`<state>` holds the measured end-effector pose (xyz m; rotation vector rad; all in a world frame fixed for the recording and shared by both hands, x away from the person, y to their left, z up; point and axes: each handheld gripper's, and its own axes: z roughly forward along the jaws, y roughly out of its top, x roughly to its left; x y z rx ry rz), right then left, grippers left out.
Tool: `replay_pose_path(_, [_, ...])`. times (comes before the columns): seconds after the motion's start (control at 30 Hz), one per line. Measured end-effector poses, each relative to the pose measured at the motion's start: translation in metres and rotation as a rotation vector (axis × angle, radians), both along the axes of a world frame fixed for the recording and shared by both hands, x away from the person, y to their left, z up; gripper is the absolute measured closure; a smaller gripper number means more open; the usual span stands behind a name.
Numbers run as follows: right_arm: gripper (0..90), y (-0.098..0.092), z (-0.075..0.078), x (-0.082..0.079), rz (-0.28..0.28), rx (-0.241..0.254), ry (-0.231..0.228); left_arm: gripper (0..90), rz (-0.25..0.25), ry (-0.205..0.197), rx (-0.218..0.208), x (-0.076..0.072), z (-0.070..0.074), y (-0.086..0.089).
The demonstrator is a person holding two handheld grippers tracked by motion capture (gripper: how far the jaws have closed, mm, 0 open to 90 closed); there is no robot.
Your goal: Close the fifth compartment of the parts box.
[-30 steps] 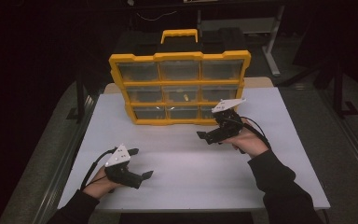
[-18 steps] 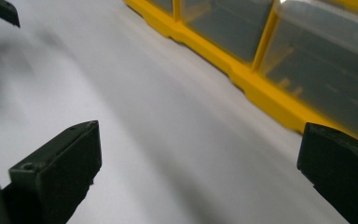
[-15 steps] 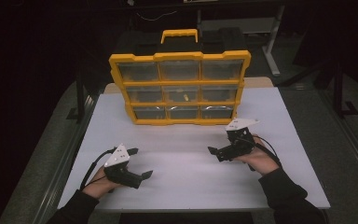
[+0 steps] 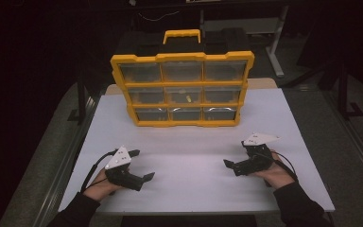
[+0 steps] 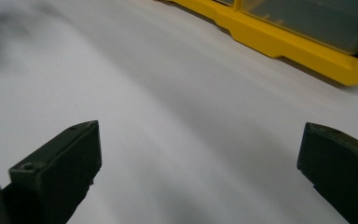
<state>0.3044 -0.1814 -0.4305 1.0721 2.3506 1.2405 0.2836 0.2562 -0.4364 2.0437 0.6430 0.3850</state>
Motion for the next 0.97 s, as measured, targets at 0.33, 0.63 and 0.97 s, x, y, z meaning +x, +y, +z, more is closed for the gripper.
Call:
replay_pose_path(0.33, [0.0, -0.017, -0.01, -0.016, -0.016, 0.008, 0.014, 0.0, 0.001, -0.001, 0.001, 0.0, 0.0, 0.0])
replay_pose_path(0.63, [0.0, -0.024, -0.016, -0.021, -0.024, 0.002, 0.017, 0.0, 0.002, -0.002, 0.004, 0.0, 0.0, 0.001])
replay_pose_path(0.97, [0.0, -0.024, -0.016, -0.022, -0.024, -0.001, 0.021, 0.0, 0.001, -0.003, 0.008, 0.0, 0.0, 0.001])
